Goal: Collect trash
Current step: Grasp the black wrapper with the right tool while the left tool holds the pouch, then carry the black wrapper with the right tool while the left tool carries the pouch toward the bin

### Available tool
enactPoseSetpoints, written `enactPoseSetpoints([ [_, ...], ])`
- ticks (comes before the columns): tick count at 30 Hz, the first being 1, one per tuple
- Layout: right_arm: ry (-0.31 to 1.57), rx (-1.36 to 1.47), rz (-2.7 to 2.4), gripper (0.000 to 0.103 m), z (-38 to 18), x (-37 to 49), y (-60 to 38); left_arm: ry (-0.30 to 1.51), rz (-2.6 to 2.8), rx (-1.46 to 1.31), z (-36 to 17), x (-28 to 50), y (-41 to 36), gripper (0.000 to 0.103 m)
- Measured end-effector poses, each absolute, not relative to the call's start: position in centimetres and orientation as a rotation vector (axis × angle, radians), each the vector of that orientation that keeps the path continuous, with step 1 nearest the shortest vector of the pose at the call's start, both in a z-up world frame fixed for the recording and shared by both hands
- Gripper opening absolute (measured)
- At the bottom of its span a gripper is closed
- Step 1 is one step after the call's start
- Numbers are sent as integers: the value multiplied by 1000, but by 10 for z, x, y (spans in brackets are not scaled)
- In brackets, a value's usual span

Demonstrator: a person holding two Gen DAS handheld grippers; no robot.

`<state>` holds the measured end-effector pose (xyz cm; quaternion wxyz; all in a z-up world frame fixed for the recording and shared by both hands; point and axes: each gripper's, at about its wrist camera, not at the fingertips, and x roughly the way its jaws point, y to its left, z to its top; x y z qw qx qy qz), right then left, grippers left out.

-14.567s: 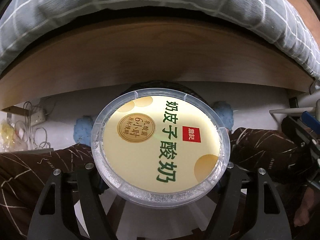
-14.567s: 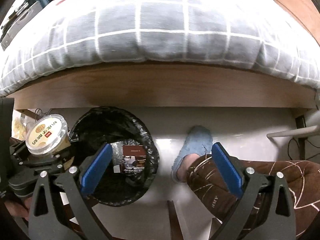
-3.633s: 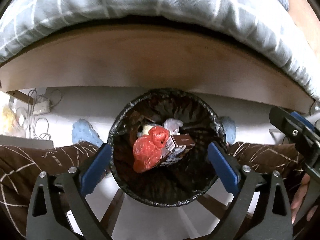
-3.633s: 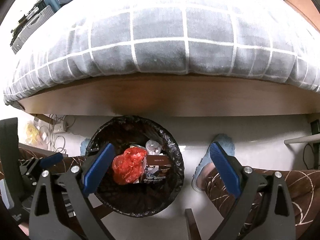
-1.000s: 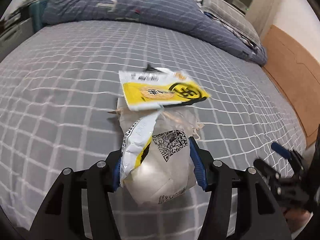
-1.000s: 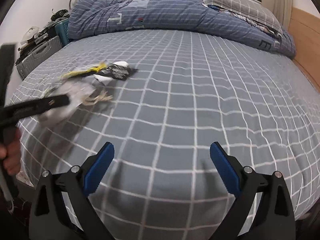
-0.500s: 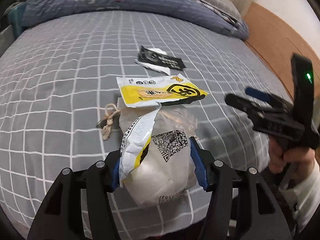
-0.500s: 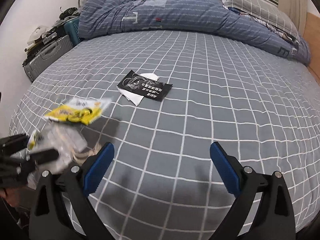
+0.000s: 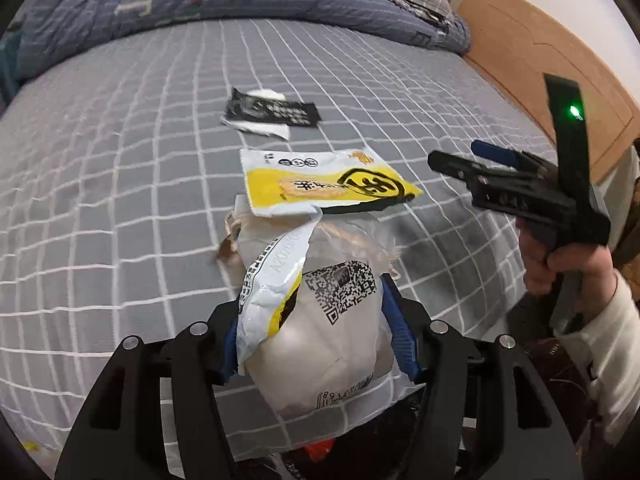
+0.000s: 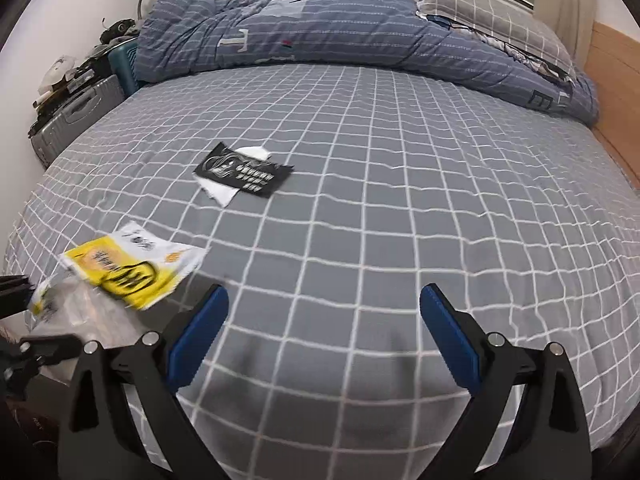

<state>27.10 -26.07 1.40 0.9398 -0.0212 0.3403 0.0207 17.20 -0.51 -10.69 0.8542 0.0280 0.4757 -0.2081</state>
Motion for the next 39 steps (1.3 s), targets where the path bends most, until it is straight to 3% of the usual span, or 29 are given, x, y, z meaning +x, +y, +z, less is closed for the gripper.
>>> enactPoseSetpoints([
  [10, 748, -25, 116, 92, 18, 361, -236, 962, -220, 21, -118, 199, 52, 59],
  [18, 861, 81, 176, 81, -5, 438, -211, 984, -234, -35, -139, 213, 71, 60],
  [21, 892, 111, 196, 71, -12, 453, -202, 1006, -228, -71, -147, 217, 78, 68],
  [23, 900, 119, 199, 57, -15, 457, -199, 1016, -198, -84, -149, 217, 81, 85],
  [29, 897, 109, 215, 11, -15, 455, -191, 1038, -146, -83, -147, 215, 82, 92],
  [30, 893, 111, 225, 10, -13, 454, -191, 1044, -139, -77, -146, 213, 80, 92],
  [36, 857, 116, 274, 1, -4, 438, -196, 1069, -106, -66, -148, 206, 77, 88],
  [38, 845, 113, 285, 1, 0, 432, -197, 1083, -129, -62, -148, 208, 73, 63],
  [39, 838, 119, 292, 1, 2, 428, -199, 1091, -131, -43, -147, 206, 68, 61],
])
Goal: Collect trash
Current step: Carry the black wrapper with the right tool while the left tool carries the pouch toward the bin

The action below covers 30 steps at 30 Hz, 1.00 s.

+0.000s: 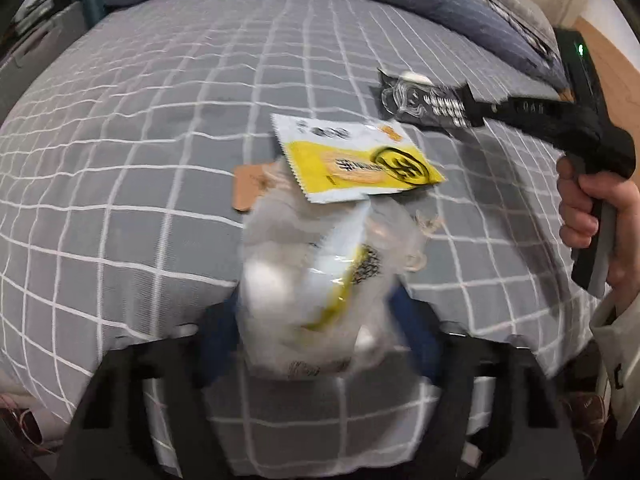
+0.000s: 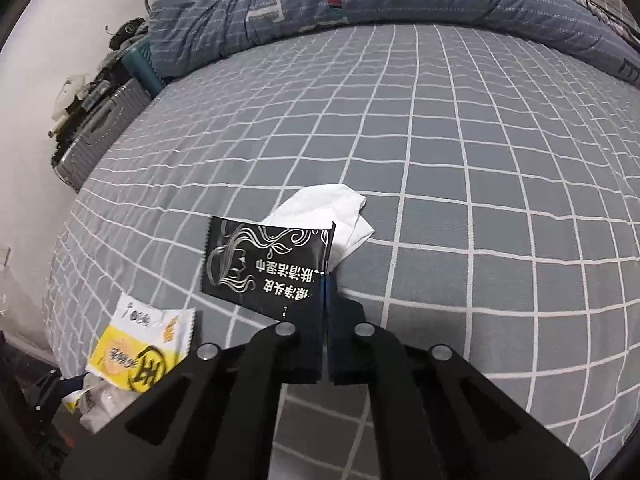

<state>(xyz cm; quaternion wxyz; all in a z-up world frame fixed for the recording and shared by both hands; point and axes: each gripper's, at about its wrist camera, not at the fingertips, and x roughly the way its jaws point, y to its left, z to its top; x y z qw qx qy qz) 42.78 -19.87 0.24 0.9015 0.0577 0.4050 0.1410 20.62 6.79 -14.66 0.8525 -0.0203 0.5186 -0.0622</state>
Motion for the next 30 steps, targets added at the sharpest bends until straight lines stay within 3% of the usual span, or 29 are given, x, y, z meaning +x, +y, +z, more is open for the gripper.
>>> enactPoseSetpoints([
  [4, 810, 123, 307, 1, 16, 411, -203, 1087, -162, -7, -134, 199, 54, 53],
  [19, 716, 128, 301, 1, 62, 332, -242, 970, -185, 57, -64, 150, 30, 54],
  [30, 657, 115, 274, 1, 84, 247, -261, 865, -109, -13, -50, 123, 26, 54],
])
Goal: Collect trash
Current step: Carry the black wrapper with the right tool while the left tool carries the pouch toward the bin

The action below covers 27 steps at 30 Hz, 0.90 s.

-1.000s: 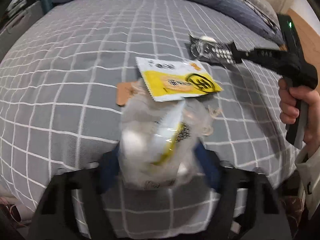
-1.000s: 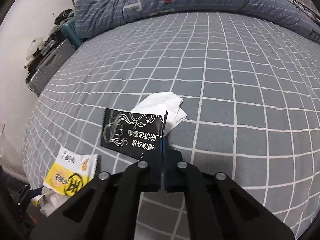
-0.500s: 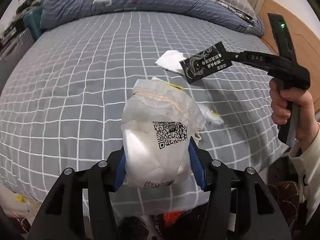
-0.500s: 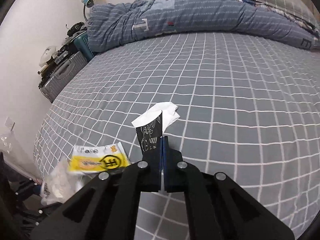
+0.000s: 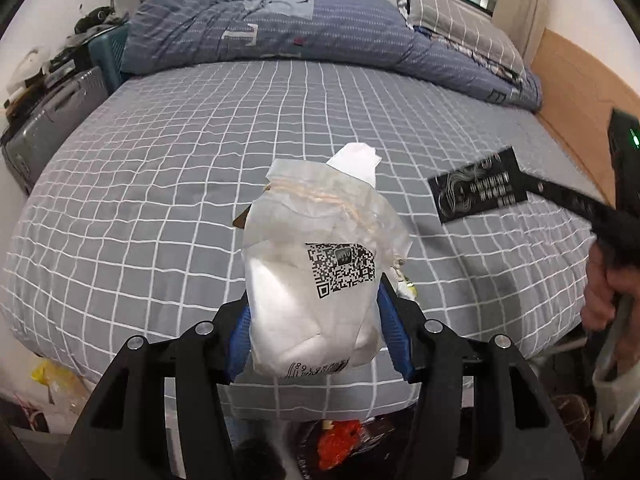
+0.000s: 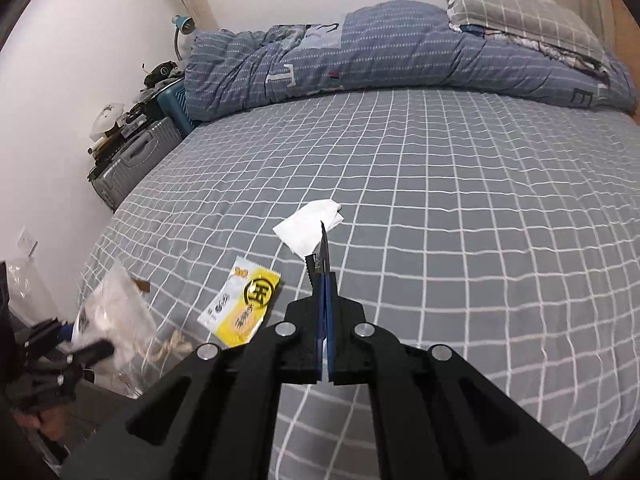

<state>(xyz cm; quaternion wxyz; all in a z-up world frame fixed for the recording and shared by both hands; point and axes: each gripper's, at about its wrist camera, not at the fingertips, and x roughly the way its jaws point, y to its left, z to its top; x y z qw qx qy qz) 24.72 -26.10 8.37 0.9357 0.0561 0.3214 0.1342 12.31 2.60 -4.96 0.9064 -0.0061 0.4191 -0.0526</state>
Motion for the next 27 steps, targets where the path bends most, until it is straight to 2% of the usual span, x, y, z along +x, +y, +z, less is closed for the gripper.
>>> enactPoseSetpoints([
  [27, 610, 0, 189, 1, 71, 99, -256, 816, -134, -39, -58, 51, -16, 54],
])
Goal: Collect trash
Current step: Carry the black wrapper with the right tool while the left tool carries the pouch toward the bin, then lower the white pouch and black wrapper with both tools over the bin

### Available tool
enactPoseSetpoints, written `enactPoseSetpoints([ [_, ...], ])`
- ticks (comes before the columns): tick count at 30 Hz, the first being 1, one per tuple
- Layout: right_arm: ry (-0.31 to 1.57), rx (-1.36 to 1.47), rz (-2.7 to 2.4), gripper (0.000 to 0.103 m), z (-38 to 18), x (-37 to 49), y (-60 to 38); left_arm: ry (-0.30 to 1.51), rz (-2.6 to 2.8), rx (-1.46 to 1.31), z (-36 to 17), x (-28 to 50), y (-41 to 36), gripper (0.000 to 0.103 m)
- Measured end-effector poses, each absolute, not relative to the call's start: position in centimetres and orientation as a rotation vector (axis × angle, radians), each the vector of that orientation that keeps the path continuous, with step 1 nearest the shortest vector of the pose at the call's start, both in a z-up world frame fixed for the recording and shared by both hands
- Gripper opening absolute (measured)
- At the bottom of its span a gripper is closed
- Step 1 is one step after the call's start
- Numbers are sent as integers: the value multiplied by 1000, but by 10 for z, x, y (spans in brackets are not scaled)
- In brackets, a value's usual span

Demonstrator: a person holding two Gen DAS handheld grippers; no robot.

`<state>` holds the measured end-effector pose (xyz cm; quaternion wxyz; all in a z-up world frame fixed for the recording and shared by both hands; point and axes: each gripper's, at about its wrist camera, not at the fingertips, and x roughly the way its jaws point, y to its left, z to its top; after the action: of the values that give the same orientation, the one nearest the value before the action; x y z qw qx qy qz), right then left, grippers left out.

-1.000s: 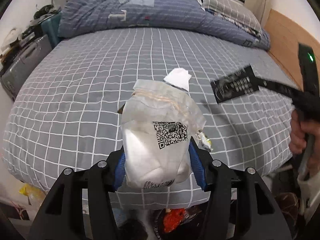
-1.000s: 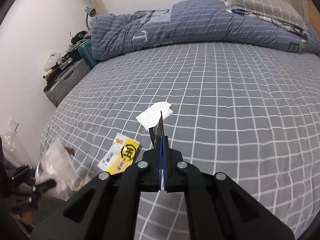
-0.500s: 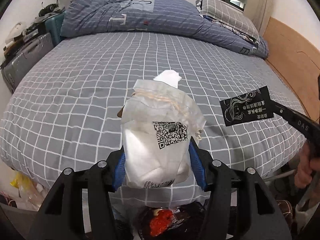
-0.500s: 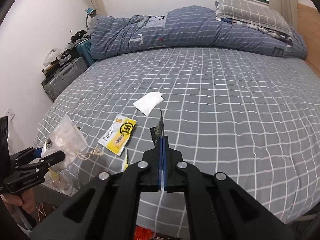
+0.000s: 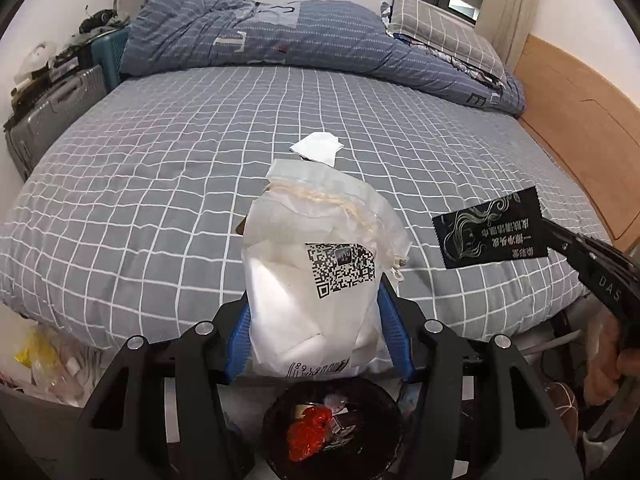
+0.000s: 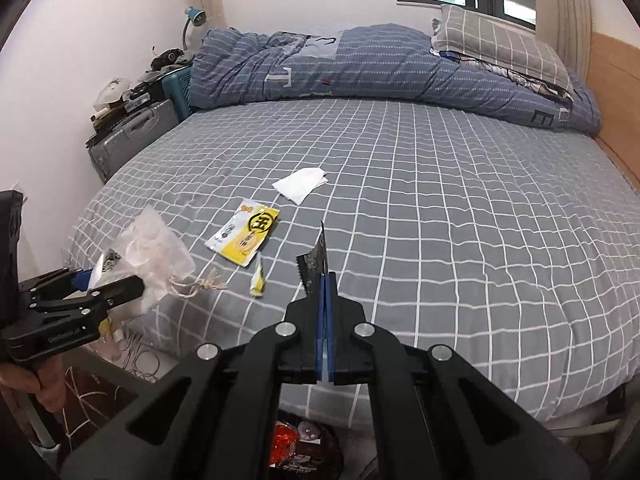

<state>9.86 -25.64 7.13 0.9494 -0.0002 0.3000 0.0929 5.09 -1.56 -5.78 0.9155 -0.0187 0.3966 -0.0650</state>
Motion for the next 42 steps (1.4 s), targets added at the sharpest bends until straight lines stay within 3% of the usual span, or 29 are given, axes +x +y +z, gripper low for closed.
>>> enactPoseSetpoints([
  [20, 631, 23, 220, 1, 59, 10, -234, 789, -152, -55, -58, -24, -19, 54],
  [42, 834, 42, 255, 1, -43, -38, -219, 916, -166, -106, -139, -71, -26, 54],
])
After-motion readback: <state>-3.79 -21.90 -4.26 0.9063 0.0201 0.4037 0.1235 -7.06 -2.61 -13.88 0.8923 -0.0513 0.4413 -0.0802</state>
